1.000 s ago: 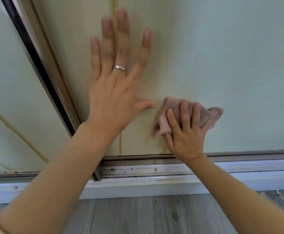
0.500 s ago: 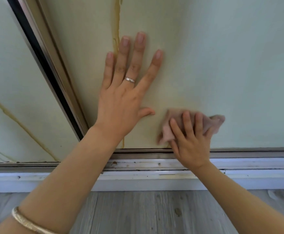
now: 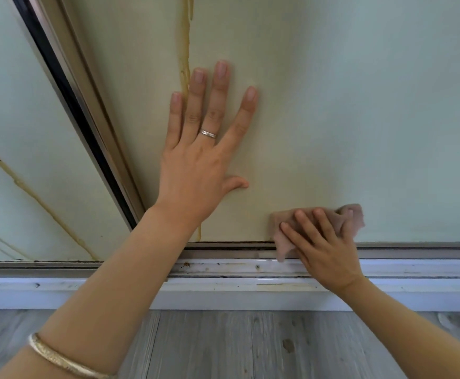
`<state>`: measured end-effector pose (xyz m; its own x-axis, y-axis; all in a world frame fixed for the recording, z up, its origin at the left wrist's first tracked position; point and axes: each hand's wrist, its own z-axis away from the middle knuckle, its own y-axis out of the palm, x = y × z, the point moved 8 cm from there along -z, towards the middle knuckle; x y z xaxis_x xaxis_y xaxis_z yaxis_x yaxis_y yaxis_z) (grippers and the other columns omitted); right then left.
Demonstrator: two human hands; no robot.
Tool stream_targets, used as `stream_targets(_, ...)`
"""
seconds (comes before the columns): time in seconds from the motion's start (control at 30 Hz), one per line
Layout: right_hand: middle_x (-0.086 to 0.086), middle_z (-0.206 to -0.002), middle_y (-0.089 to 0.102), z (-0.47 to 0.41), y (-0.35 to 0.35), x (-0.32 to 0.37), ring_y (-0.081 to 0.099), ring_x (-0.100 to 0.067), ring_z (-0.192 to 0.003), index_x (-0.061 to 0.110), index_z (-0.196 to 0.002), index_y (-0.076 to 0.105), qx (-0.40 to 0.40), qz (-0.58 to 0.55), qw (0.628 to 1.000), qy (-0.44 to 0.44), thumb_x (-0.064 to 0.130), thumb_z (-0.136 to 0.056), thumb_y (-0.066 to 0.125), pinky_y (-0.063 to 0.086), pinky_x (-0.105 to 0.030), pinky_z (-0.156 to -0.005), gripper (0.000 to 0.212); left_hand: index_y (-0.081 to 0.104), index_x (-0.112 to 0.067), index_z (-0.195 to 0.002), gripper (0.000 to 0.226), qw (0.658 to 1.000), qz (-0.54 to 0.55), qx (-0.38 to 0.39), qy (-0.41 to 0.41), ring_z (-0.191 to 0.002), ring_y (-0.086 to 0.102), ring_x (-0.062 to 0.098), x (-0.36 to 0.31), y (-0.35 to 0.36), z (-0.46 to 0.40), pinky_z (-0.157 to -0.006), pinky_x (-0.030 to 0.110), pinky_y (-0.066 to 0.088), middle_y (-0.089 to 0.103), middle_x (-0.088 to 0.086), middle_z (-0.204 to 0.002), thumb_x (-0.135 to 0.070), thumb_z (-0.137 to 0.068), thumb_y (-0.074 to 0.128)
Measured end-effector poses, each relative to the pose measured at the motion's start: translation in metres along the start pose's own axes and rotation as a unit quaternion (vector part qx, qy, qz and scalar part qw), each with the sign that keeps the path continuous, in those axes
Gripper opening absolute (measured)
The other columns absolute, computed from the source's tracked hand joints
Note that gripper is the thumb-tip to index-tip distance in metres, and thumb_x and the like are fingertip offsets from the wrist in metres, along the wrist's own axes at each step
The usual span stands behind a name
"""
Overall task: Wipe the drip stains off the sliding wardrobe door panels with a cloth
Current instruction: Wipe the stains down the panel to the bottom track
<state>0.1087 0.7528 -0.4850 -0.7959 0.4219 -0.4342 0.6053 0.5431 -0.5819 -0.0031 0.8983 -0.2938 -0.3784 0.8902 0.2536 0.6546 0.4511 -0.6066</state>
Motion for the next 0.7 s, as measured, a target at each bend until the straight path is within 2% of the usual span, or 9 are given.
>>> stream_targets(0.1, 0.002, -0.163, -0.003, -0.020, -0.001, 0.019, -0.001, -0.025, -0.150, 0.031, -0.153, 0.016, -0.022, 0.003, 1.000, 0.015, 0.027, -0.091, 0.044, 0.026, -0.064, -0.099, 0.069, 0.016, -0.016, -0.148, 0.131, 1.000, 0.000, 0.000, -0.004, -0.136, 0.006, 0.042, 0.001, 0.002, 0.000, -0.114, 0.042, -0.007, 0.016, 0.024, -0.150, -0.059, -0.042, 0.078)
stream_targets(0.17, 0.003, -0.163, -0.003, -0.034, 0.003, 0.042, -0.001, -0.023, -0.150, 0.031, -0.150, 0.024, -0.027, 0.010, 0.999, -0.030, 0.025, -0.085, 0.049, 0.015, -0.063, -0.108, 0.069, 0.015, -0.017, -0.149, 0.130, 1.000, -0.002, 0.001, -0.003, -0.136, 0.004, 0.041, 0.002, 0.001, 0.000, -0.114, 0.041, -0.008, 0.014, 0.023, -0.150, -0.060, -0.042, 0.077)
stream_targets(0.23, 0.003, -0.163, -0.001, -0.029, 0.010, 0.048, 0.000, -0.021, -0.150, 0.029, -0.152, 0.020, -0.019, 0.025, 0.997, -0.073, 0.022, -0.086, 0.048, 0.004, -0.060, -0.113, 0.072, 0.015, -0.017, -0.149, 0.130, 1.000, 0.001, 0.003, 0.003, -0.136, 0.003, 0.040, 0.001, 0.001, 0.000, -0.114, 0.041, -0.009, 0.014, 0.022, -0.150, -0.060, -0.043, 0.077)
stream_targets(0.27, 0.004, -0.163, 0.000, -0.017, 0.012, 0.043, 0.001, -0.020, -0.150, 0.028, -0.153, 0.017, -0.016, 0.031, 0.996, -0.087, 0.020, -0.087, 0.045, 0.003, -0.059, -0.114, 0.073, 0.014, -0.017, -0.149, 0.129, 1.000, 0.005, 0.004, 0.004, -0.136, 0.003, 0.040, 0.001, 0.001, 0.000, -0.114, 0.041, -0.009, 0.015, 0.023, -0.151, -0.060, -0.044, 0.077)
stream_targets(0.4, 0.005, -0.163, 0.001, 0.025, 0.009, 0.006, 0.012, -0.021, -0.146, 0.027, -0.154, 0.014, 0.030, 0.039, 0.994, -0.101, 0.010, -0.088, 0.032, 0.013, -0.057, -0.109, 0.071, 0.014, -0.017, -0.148, 0.130, 1.000, 0.009, 0.001, -0.003, -0.136, 0.003, 0.040, 0.002, 0.002, 0.000, -0.114, 0.041, -0.009, 0.016, 0.023, -0.151, -0.060, -0.043, 0.078)
stream_targets(0.47, 0.005, -0.163, 0.000, 0.015, 0.007, 0.014, 0.016, -0.022, -0.144, 0.027, -0.152, 0.020, 0.029, 0.039, 0.995, -0.084, 0.012, -0.084, 0.038, 0.013, -0.060, -0.107, 0.072, 0.014, -0.017, -0.148, 0.130, 1.000, 0.010, 0.001, -0.007, -0.136, 0.003, 0.040, 0.001, 0.002, 0.000, -0.113, 0.041, -0.009, 0.015, 0.023, -0.151, -0.060, -0.043, 0.078)
stream_targets(0.57, 0.006, -0.163, 0.002, -0.024, 0.010, 0.054, 0.004, -0.018, -0.150, 0.029, -0.147, 0.033, 0.016, 0.012, 0.997, -0.076, 0.020, -0.082, 0.046, 0.007, -0.059, -0.112, 0.066, 0.014, -0.018, -0.149, 0.130, 1.000, 0.007, -0.003, -0.009, -0.136, 0.003, 0.040, 0.001, 0.003, 0.000, -0.114, 0.042, -0.009, 0.013, 0.022, -0.150, -0.061, -0.043, 0.077)
stream_targets(0.7, 0.006, -0.163, 0.001, -0.019, 0.013, 0.048, 0.000, -0.017, -0.150, 0.029, -0.152, 0.022, 0.004, 0.038, 0.996, -0.080, 0.027, -0.085, 0.047, 0.001, -0.057, -0.116, 0.071, 0.013, -0.018, -0.149, 0.129, 1.000, 0.009, 0.000, 0.002, -0.136, 0.002, 0.040, 0.000, 0.003, -0.001, -0.114, 0.042, -0.009, 0.008, 0.019, -0.150, -0.062, -0.045, 0.076)
